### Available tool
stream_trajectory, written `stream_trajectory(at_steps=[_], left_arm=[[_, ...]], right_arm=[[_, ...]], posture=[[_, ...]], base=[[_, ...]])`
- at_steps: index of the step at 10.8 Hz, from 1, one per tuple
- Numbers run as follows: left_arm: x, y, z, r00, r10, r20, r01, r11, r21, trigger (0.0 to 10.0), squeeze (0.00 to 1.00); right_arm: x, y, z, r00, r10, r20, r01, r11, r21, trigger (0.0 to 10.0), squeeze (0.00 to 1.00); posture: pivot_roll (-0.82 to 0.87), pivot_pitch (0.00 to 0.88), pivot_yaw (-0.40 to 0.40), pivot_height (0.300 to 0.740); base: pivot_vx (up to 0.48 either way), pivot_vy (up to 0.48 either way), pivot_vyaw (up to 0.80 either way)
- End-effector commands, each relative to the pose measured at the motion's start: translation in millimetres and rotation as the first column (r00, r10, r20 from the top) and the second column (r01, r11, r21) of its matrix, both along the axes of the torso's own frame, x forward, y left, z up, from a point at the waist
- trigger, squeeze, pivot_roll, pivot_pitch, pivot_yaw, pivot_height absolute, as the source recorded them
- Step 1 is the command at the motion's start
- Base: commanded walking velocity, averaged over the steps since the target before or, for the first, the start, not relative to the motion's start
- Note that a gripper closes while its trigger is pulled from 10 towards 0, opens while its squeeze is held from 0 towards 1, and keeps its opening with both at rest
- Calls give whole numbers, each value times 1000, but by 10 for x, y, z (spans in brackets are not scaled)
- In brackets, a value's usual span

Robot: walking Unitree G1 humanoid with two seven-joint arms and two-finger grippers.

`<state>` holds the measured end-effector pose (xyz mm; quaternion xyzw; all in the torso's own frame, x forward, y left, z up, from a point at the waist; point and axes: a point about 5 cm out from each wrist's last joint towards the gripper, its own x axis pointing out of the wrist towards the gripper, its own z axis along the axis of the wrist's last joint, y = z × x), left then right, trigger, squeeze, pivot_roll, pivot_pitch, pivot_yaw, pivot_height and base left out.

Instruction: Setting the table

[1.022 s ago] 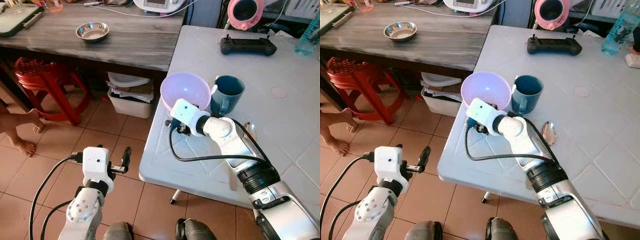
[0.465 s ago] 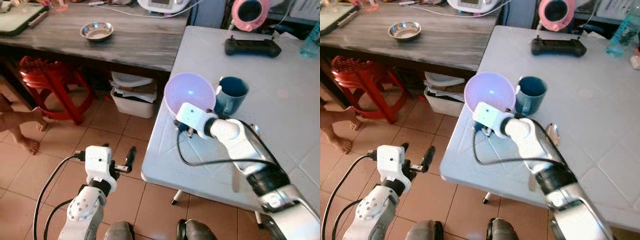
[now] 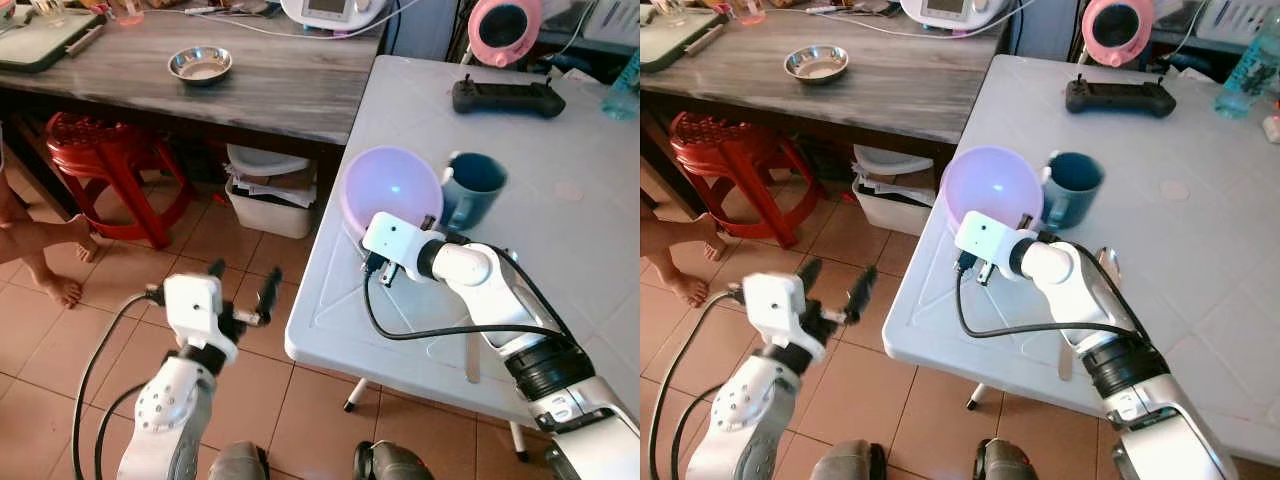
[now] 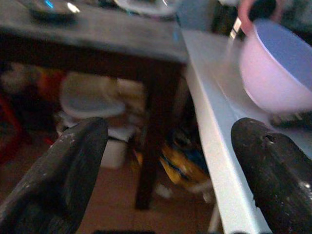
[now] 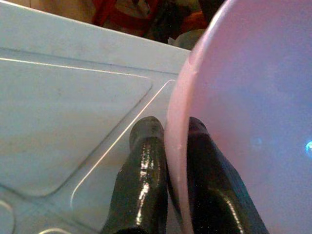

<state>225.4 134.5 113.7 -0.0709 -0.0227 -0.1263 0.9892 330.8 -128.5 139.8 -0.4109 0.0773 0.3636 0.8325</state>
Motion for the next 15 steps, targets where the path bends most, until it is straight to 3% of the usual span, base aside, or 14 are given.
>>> stream_trajectory(at_steps=[1, 2, 4, 6, 8, 9, 10, 11, 13, 15], left_arm=[[60, 93, -2, 996, 86, 16, -87, 995, 40, 10000, 0], [130, 112, -17, 991, 133, 14, -134, 989, 66, 10000, 0], [195, 74, 6, 993, 119, 19, -120, 992, 48, 10000, 0], [147, 98, -79, 992, 127, -16, -126, 991, 50, 10000, 0], [123, 211, -142, 986, 161, -48, -158, 986, 54, 10000, 0], [153, 223, -150, 985, 168, -39, -164, 983, 80, 10000, 0], [172, 216, -145, 984, 170, -44, -167, 984, 63, 10000, 0], [220, 206, -91, 984, 177, -12, -176, 981, 85, 10000, 0], [256, 206, -36, 985, 171, 23, -173, 978, 115, 10000, 0], [272, 196, -21, 987, 155, 33, -158, 980, 120, 10000, 0]], right_arm=[[-18, -41, -48, 1000, -7, -16, 7, 1000, -7, 0, 0], [5, -30, -15, 1000, -6, 12, 6, 1000, 2, 0, 0], [62, -5, 74, 996, -37, 82, 33, 998, 48, 0, 0], [46, -15, 103, 986, -102, 135, 84, 987, 134, 0, 0], [-15, 35, 188, 960, -191, 205, 125, 947, 297, 0, 0], [-63, 66, 214, 949, -265, 171, 165, 879, 448, 0, 0], [-87, 87, 210, 949, -270, 161, 167, 867, 469, 3804, 0], [-156, 136, 240, 944, -273, 188, 140, 843, 519, 10000, 0], [-201, 93, 188, 921, -373, 117, 231, 761, 607, 10000, 0], [-210, 92, 178, 918, -374, 129, 227, 766, 601, 10000, 0]], posture=[[86, 63, 2, 740], [84, 65, -3, 740], [73, 72, 2, 740], [70, 68, 13, 740], [59, 57, 27, 740], [57, 49, 26, 740], [56, 45, 27, 740], [56, 48, 26, 740], [59, 40, 29, 740], [54, 34, 38, 740]], base=[[0, 0, 0], [0, 0, 0], [0, 0, 0], [0, 392, 0], [0, 480, 0], [0, 480, 0], [0, 480, 0], [0, 480, 0], [0, 459, 0], [159, 390, -788]])
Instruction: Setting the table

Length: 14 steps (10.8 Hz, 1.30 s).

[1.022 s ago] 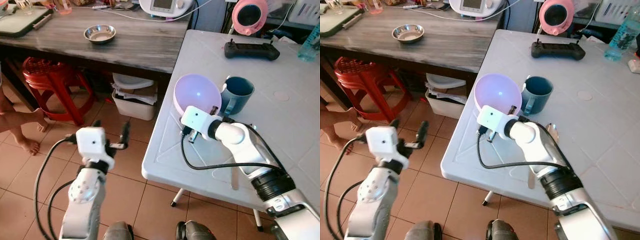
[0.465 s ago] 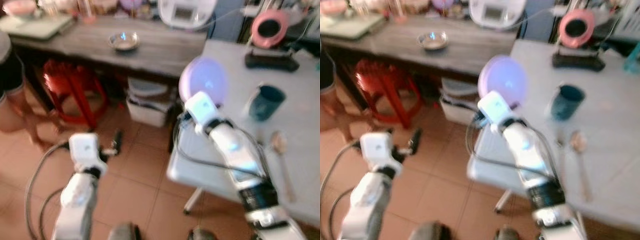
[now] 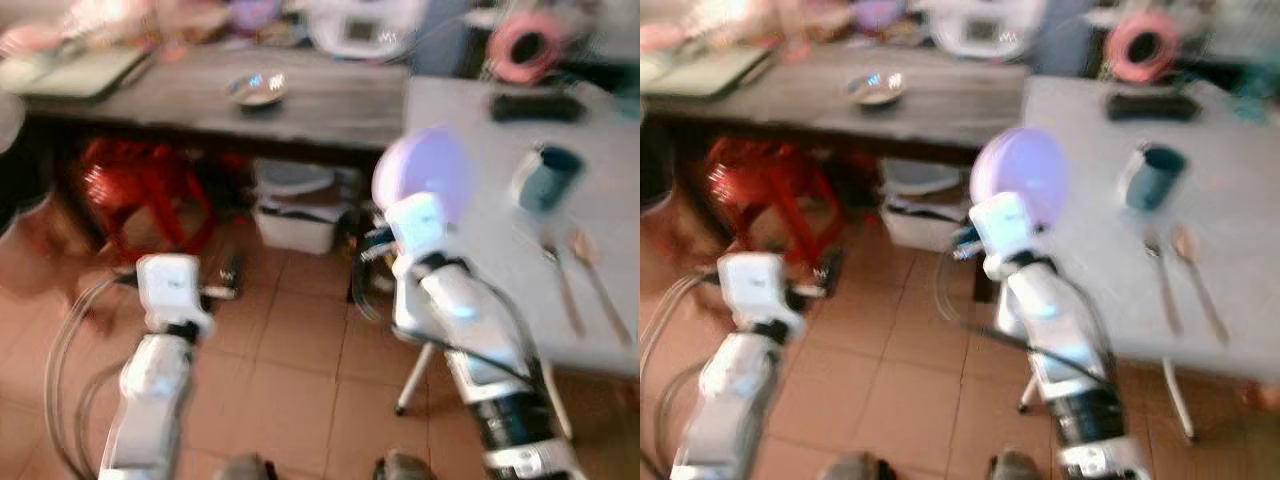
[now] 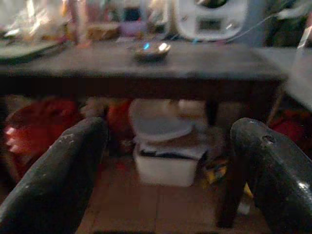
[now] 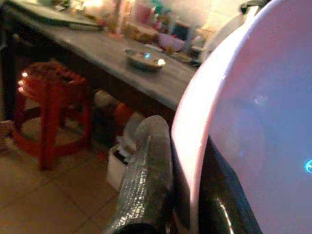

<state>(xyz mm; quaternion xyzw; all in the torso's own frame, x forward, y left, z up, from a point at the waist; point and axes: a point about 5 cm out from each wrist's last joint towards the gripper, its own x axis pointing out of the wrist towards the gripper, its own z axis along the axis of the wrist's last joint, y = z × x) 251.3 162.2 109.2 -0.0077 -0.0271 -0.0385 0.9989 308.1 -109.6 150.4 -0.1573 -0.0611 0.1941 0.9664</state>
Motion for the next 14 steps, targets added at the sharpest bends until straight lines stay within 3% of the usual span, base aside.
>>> stream_trajectory(at_steps=[1, 3, 6, 12, 14], left_arm=[[24, -104, 35, 999, -36, 19, 36, 999, -4, 10000, 0], [46, -135, 44, 999, -43, 27, 43, 999, 2, 10000, 0], [56, -136, 35, 999, -33, 25, 33, 999, -6, 10000, 0], [78, -91, 27, 1000, 1, 22, -2, 1000, 25, 10000, 0], [72, -90, 27, 1000, 3, 28, -4, 999, 41, 10000, 0]], right_arm=[[24, -96, 94, 999, -32, 40, 32, 999, -3, 10000, 0], [36, -82, 152, 997, -26, 68, 26, 1000, 0, 10000, 0], [7, -76, 153, 997, -7, 82, 8, 1000, -16, 10000, 0], [-68, -82, 117, 996, 0, 84, 0, 1000, -7, 10000, 0], [-92, -81, 108, 997, 5, 83, -4, 1000, -11, 10000, 0]], posture=[[53, 32, 38, 740], [46, 25, 37, 740], [46, 18, 32, 740], [40, 21, 37, 740], [39, 24, 34, 740]], base=[[345, 334, -788], [414, 135, -666], [455, 0, 0], [288, 381, 0], [0, 441, 0]])
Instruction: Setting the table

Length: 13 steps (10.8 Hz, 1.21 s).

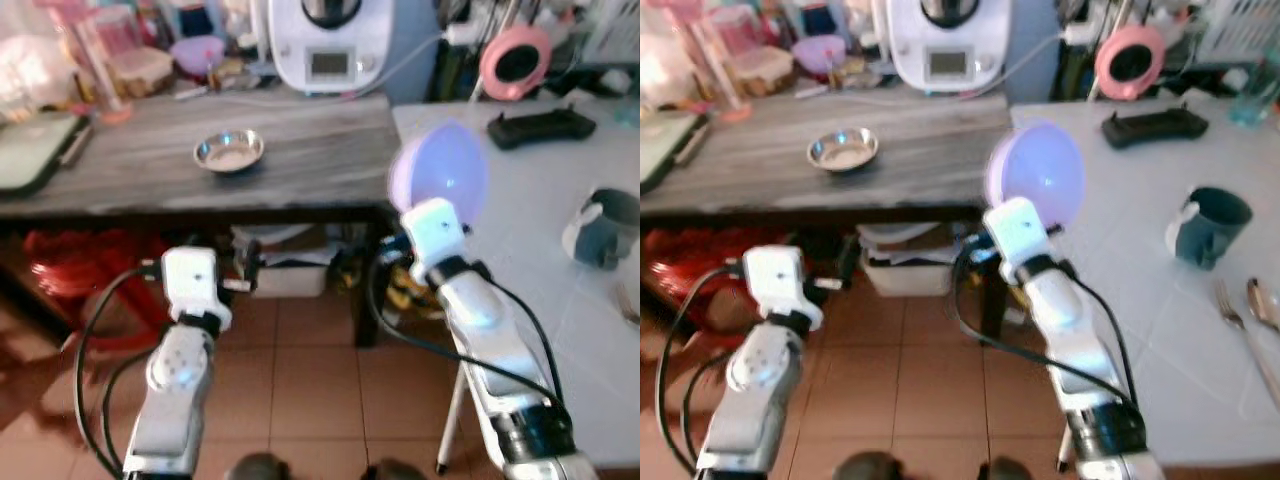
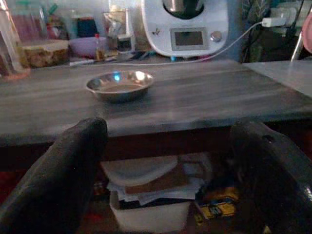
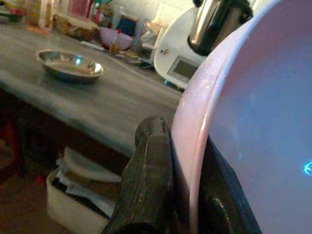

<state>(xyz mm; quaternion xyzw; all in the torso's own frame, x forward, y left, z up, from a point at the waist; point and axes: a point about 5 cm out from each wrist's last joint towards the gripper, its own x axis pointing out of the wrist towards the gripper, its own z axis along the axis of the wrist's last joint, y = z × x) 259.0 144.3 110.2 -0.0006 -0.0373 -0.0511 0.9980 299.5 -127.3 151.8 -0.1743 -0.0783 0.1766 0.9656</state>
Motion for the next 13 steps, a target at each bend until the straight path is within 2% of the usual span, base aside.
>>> stream_trajectory(at_steps=[1, 3, 5, 7, 13], left_arm=[[-7, 73, 20, 1000, 21, 12, -21, 999, 35, 10000, 0], [-11, 38, 23, 1000, 13, 19, -14, 999, 47, 10000, 0], [-15, -14, 36, 1000, 1, 26, -2, 998, 60, 10000, 0], [-59, -128, 51, 998, -42, 43, 39, 997, 68, 10000, 0], [-96, -168, 47, 997, -63, 39, 61, 997, 56, 10000, 0]], right_arm=[[-10, 98, 96, 999, 36, 39, -36, 999, 11, 10000, 0], [-17, 100, 102, 998, 39, 41, -39, 999, 10, 10000, 0], [-24, 114, 106, 998, 46, 42, -47, 999, 10, 10000, 0], [-35, 158, 104, 997, 67, 43, -67, 998, 0, 10000, 0], [-34, 217, 129, 994, 97, 53, -97, 995, 14, 10000, 0]], posture=[[36, 25, 35, 740], [33, 30, 35, 740], [33, 32, 35, 740], [36, 38, 35, 740], [44, 41, 36, 740]], base=[[0, 435, 0], [120, 420, 0], [381, 291, 0], [480, 0, 0], [472, 0, 0]])
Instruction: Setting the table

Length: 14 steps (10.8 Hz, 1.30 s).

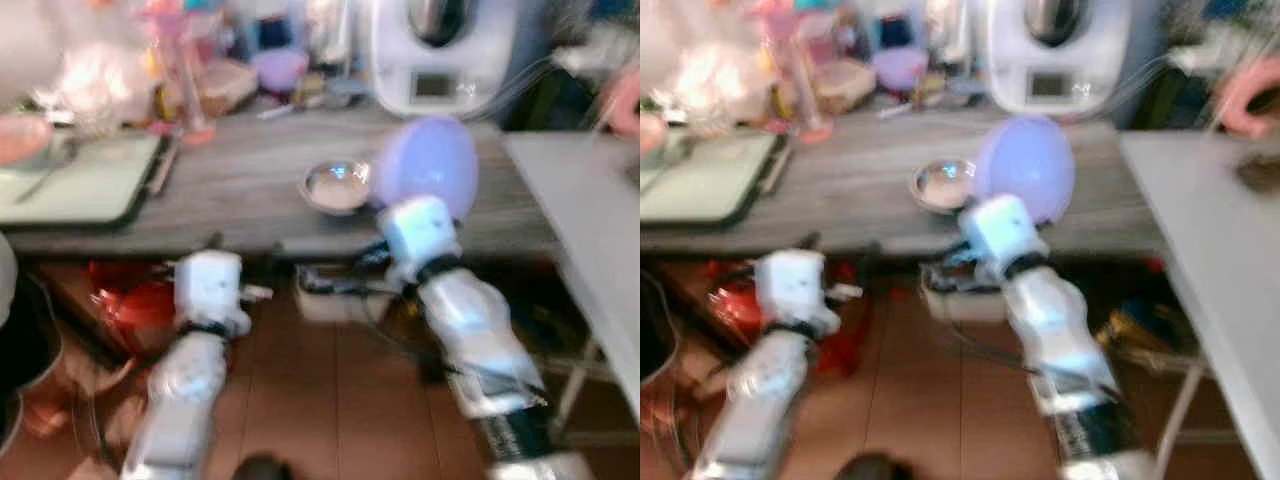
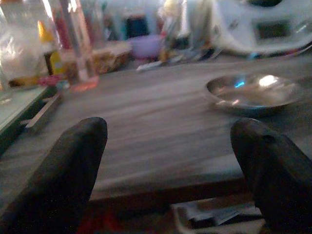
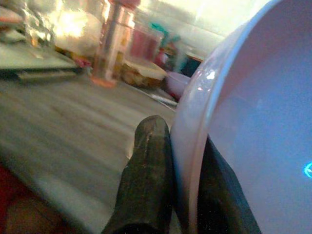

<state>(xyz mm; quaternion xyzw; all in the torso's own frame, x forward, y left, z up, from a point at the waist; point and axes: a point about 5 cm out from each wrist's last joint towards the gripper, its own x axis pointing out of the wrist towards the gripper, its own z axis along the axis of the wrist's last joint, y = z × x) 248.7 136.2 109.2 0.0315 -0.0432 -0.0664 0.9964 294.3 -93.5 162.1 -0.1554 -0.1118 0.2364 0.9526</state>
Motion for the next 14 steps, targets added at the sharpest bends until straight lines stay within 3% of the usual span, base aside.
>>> stream_trajectory(at_steps=[1, 4, 6, 8, 10, 14], left_arm=[[4, -90, 57, 999, -36, 22, 36, 999, -16, 10000, 0], [-14, -95, 79, 998, -49, 34, 49, 998, -25, 10000, 0], [-50, -34, 90, 999, -20, 35, 22, 999, -46, 10000, 0], [-147, 63, 40, 1000, 20, 6, -20, 999, -31, 10000, 0], [-263, 126, 25, 999, 30, -15, -31, 999, -14, 10000, 0], [-413, 178, 72, 998, 37, -41, -37, 999, 3, 10000, 0]], right_arm=[[15, -118, 39, 999, -30, 17, 30, 1000, -6, 10000, 0], [7, -75, 62, 999, -3, 44, 4, 1000, -29, 10000, 0], [-1, -47, 54, 999, 33, 33, -32, 999, -15, 10000, 0], [-30, 33, 71, 986, 164, 29, -163, 986, -37, 10000, 0], [13, 110, 151, 933, 360, 20, -356, 927, -116, 10000, 0], [210, 200, 167, 844, 533, -59, -529, 809, -256, 10000, 0]], posture=[[46, 42, 36, 740], [51, 42, 35, 740], [57, 48, 33, 740], [72, 65, 32, 740], [101, 99, 36, 740], [153, 155, 39, 740]], base=[[465, 0, 0], [475, 0, 440], [0, 0, 269], [0, 0, 0], [0, 0, 0], [0, 0, 0]])
